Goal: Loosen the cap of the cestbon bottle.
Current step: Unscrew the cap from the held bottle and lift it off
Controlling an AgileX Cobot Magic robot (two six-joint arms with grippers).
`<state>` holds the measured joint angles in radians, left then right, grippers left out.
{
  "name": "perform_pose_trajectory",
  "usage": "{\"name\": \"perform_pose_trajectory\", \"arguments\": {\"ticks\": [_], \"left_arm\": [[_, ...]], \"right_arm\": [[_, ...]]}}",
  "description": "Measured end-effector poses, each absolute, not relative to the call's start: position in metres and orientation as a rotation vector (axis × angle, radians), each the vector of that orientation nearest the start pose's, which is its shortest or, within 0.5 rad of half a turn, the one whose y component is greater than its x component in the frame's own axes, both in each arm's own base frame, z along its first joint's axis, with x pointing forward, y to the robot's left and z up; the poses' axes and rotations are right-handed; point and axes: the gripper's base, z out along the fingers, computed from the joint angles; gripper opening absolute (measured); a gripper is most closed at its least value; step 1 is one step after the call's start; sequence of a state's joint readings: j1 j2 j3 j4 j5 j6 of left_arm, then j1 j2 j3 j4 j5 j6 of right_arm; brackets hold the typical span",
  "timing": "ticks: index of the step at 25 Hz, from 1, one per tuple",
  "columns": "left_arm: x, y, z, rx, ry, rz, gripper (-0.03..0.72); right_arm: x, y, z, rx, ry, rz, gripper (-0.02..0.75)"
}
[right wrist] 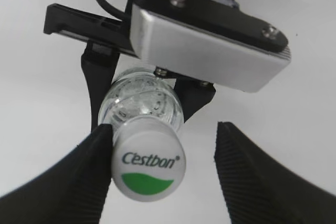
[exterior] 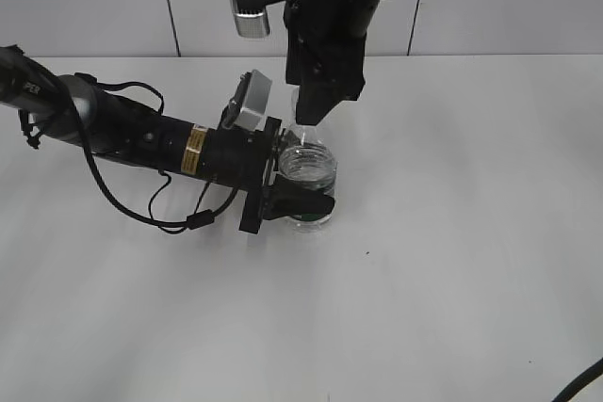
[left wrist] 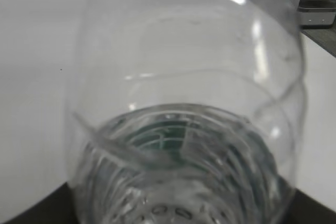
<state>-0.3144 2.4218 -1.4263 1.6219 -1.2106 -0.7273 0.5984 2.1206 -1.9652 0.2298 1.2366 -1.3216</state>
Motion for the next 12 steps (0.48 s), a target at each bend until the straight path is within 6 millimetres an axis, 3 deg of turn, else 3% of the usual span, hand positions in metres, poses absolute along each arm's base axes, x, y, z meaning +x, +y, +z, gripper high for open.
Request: {"name": "perform_pose_trajectory", "arguments": {"ticks": [6,12], "left_arm": [[0.379,-0.213,0.068,1.528,1.382,-1.139,0.402],[0.378,-0.212,0.068,1.533,1.38,-1.138,0.402]], "right_arm": [[0.365,0.273,0.268,-2.12,1.838,0.199,0.465],[0.359,0.27,0.289,-1.951,1.948,0.237,0.465]]}}
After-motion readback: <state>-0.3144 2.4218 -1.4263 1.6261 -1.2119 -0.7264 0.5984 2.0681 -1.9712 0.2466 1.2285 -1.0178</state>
